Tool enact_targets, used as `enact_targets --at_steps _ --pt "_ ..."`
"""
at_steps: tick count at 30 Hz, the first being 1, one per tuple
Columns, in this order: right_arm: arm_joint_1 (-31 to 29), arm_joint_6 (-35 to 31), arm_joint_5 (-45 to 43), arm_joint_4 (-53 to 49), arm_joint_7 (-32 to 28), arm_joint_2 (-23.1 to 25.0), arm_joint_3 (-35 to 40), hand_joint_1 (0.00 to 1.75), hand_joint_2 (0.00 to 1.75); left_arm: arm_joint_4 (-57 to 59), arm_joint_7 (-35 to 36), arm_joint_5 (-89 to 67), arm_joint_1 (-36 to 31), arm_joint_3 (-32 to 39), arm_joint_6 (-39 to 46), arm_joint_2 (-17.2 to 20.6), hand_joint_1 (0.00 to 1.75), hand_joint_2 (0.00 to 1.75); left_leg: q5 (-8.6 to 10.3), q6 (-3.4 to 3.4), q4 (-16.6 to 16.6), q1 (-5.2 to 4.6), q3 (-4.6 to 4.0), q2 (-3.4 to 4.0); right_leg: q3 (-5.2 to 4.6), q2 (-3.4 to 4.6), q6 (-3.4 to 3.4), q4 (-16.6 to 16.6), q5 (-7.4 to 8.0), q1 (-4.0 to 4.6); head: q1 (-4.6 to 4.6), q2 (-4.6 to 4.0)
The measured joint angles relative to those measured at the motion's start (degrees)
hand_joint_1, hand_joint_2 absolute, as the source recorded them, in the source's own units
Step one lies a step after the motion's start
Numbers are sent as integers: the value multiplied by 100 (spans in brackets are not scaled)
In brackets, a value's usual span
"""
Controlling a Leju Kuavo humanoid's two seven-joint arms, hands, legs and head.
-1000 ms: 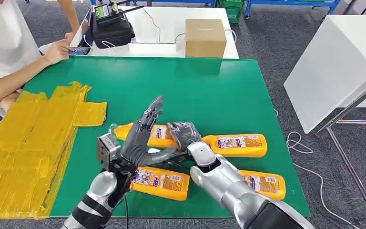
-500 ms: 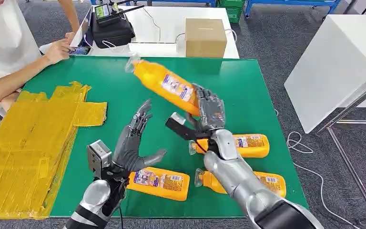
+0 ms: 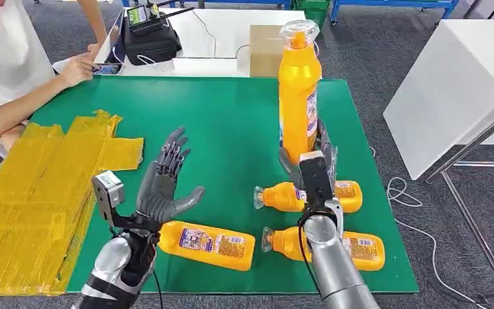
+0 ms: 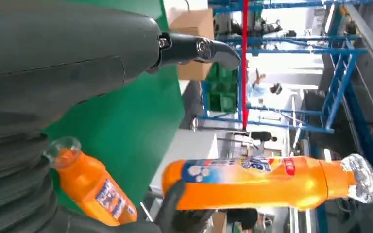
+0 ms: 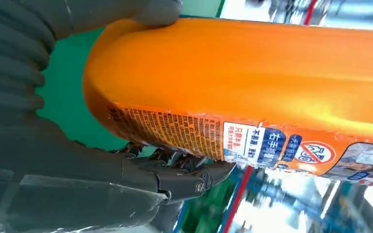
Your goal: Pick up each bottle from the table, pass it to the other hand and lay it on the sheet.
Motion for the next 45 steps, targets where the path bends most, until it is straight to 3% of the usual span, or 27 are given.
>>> enact_targets --at_steps 14,24,35,45 --pt "323 180 247 -488 -68 31 868 175 175 -195 182 556 -295 -24 -42 20 0 175 1 0 0 -2 -1 -3 -12 0 0 -1 1 -4 2 0" --pt "323 77 635 -525 -101 26 1292 175 175 -304 173 516 -337 -166 -22 51 0 175 1 0 0 -1 -2 0 -6 0 0 0 0 -3 2 0" --pt "76 254 1449 -506 175 18 2370 175 175 -304 66 591 -382 -262 -88 53 0 175 1 -1 0 0 -1 3 -17 1 -1 0 0 -3 0 0" --pt "27 237 1611 -467 195 18 2586 175 175 -299 57 608 -392 -256 -105 57 0 175 1 -1 0 -1 -2 0 -19 1 -1 0 0 -4 2 0"
